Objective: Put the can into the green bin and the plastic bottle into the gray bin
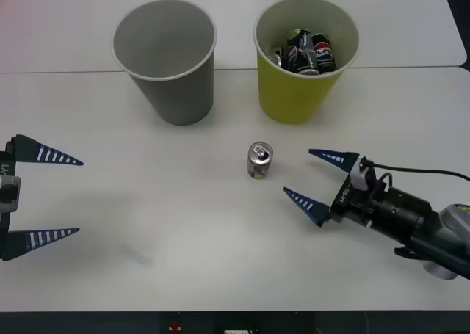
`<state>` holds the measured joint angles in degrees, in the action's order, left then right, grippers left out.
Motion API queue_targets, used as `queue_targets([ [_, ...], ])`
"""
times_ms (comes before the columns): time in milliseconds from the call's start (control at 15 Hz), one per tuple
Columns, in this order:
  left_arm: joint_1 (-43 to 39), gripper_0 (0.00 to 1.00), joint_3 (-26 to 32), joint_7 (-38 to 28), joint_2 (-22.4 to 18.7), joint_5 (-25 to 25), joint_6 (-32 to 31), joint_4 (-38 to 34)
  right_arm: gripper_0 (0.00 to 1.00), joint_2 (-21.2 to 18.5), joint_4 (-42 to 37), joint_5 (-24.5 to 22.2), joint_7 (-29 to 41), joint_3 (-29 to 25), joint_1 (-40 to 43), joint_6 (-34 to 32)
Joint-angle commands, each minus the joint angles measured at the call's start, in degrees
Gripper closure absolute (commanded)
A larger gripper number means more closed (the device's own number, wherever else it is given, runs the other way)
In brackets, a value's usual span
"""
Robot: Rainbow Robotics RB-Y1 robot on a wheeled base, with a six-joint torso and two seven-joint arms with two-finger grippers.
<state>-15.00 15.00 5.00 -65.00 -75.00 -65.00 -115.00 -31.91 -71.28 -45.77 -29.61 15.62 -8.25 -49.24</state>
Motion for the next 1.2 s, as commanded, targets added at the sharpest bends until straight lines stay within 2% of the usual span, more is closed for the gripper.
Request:
queue_targets([
  [67,0.0,0.00,0.0,0.0,0.0,0.0,0.0,0.0,0.00,1.6,2.1,0.0,-0.6,1.9,-2.3,0.7],
  [400,0.0,0.00,0.0,0.0,0.0,0.0,0.0,0.0,0.00,4.8,6.6,-0.1,-1.9,4.9,-6.8,1.8],
  [600,0.0,0.00,0.0,0.0,0.0,0.0,0.0,0.0,0.00,7.7,10.5,-2.2,-2.2,4.9,-10.2,2.2],
  [933,0.0,0.00,0.0,0.0,0.0,0.0,0.0,0.0,0.00,11.3,16.3,-2.4,-3.3,5.6,-14.9,2.7],
  [1200,0.0,0.00,0.0,0.0,0.0,0.0,0.0,0.0,0.00,11.7,16.4,-2.3,-4.0,6.0,-15.0,3.6],
])
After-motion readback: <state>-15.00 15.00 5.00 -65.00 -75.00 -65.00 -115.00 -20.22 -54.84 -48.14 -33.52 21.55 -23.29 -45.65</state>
